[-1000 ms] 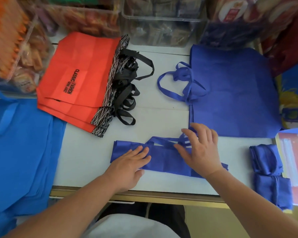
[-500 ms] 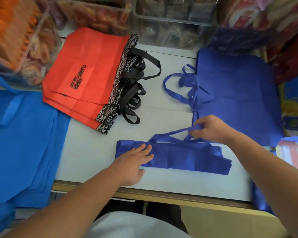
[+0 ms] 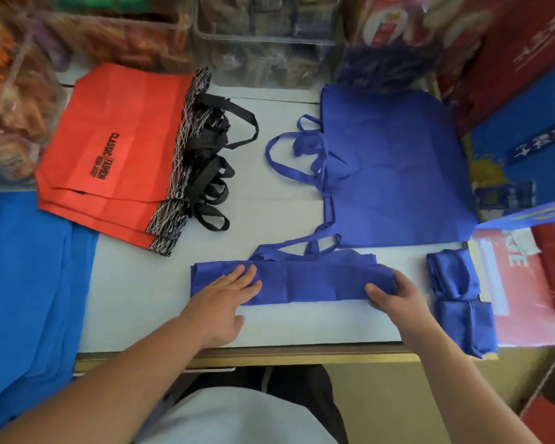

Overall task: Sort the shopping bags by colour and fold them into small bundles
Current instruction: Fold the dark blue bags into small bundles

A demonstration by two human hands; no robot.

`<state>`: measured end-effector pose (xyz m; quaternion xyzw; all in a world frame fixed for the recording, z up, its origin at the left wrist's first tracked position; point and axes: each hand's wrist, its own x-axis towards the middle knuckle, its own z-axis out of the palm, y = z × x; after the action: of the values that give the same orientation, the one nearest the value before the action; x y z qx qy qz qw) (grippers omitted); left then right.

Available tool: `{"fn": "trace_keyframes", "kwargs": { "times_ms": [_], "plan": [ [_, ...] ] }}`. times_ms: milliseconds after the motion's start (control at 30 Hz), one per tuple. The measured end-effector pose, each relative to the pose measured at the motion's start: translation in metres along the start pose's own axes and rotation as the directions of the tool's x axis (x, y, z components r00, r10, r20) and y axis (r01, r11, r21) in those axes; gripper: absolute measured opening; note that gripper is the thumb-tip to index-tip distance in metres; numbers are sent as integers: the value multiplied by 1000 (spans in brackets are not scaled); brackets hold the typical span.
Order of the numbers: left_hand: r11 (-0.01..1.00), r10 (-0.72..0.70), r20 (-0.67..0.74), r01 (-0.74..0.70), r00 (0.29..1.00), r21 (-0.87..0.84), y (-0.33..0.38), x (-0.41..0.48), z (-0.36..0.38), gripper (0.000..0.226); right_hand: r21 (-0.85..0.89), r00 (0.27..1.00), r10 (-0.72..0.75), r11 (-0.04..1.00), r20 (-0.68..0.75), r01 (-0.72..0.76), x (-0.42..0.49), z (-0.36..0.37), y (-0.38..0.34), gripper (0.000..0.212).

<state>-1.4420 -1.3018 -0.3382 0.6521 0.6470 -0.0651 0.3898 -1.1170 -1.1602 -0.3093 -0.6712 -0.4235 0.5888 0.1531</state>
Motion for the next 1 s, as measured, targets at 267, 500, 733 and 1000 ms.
{"fn": "trace_keyframes", "kwargs": {
  "times_ms": [267,500,733,1000],
  "plan": [
    [1000,19,34,-18,999,-24,-3,-4,-7,71,295,940,-86,955,329,-16,10,0,-40,56],
    [980,-33,-63,20,997,-198,-8,-23,14,65,316,971,-68,949,229,-8,18,38,-60,26],
    [983,-13,-391,84,920,165,-17,-33,44,43,-11,976,-163,987,-144,163,49,78,-107,36],
    [986,-139,-402,163,905,24,-1,-33,55,68,-698,678,-734,466,37,543,53,121,-96,78]
  ]
}}
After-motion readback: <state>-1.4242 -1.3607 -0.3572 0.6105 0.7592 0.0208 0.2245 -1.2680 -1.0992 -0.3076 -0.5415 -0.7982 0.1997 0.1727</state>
